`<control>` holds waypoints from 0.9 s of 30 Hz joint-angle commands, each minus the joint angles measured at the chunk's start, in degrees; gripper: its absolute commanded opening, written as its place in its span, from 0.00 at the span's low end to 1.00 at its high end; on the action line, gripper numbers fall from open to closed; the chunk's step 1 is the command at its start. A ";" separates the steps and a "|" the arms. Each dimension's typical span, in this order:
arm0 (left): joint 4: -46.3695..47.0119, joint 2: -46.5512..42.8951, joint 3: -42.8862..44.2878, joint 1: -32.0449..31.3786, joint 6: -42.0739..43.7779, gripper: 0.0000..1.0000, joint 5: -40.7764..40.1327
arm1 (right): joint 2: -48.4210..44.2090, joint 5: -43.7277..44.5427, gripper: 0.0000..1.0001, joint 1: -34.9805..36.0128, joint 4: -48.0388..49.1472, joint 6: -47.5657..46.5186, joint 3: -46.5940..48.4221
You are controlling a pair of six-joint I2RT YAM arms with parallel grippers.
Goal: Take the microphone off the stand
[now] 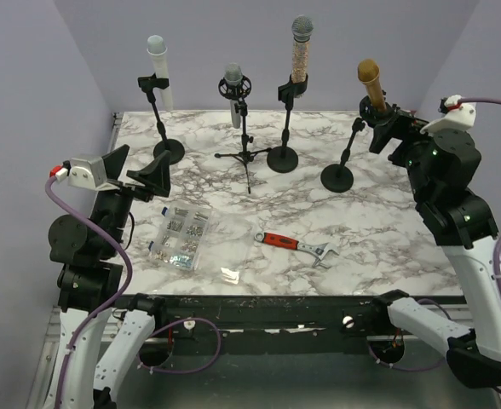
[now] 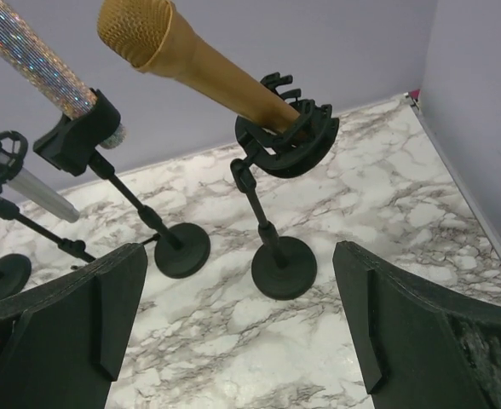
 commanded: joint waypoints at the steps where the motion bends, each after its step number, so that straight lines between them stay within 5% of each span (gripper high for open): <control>1: 4.86 -0.43 -3.11 -0.06 -0.95 0.99 4.96 | 4.58 0.51 1.00 -0.35 0.43 1.71 -2.18; 9: 6.29 1.27 -3.83 -3.61 -1.69 0.98 8.81 | 7.08 2.98 1.00 -0.35 11.39 -2.31 -7.10; 27: 6.04 4.39 -3.51 -7.25 -2.14 0.99 11.67 | 25.81 14.94 1.00 -0.38 34.90 -23.90 1.75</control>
